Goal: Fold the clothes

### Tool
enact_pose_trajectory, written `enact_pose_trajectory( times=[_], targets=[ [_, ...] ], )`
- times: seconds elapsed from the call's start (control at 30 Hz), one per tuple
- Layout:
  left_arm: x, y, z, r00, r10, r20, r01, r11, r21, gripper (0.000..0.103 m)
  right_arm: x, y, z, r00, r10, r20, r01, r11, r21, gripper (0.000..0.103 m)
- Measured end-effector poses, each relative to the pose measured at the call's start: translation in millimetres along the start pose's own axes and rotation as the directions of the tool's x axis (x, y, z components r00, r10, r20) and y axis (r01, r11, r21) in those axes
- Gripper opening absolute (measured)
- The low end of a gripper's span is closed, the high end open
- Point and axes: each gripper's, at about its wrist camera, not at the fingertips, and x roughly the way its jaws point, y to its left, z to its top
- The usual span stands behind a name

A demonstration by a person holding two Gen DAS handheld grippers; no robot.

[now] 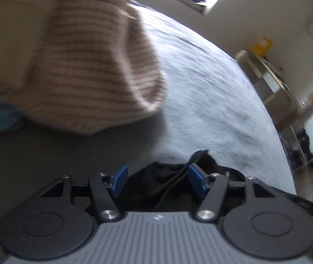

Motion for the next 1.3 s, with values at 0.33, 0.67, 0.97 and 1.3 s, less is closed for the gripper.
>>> enact_pose_trajectory(
  times=[0.33,0.67,0.97,1.3],
  targets=[
    [-6.1,40.0,-39.9,0.991,0.091,-0.097,-0.097,0.994,-0.056,0.058,-62.9,93.2,-59.6,0.948,0.281,-0.150,-0.287,0.958,-0.021,0.067],
    [11.4,68.8,-43.6,0.990,0.076,-0.115,-0.087,0.992,-0.094,0.027,-15.8,263.1,-108.5,0.938,0.248,-0.244,-0.340,0.799,-0.495,0.039],
    [9.6,75.3,-46.9,0.994,0.012,-0.107,-0.022,0.996,-0.085,0.006,44.7,269.3,-125.8,0.962,-0.019,-0.273,-0.143,0.817,-0.558,0.028],
    [-39.6,90.0,-1.4,1.000,0.017,0.014,-0.017,0.999,-0.042,0.005,26.9,276.1,-98.4,0.956,0.104,-0.276,-0.199,0.918,-0.344,0.003]
  ],
)
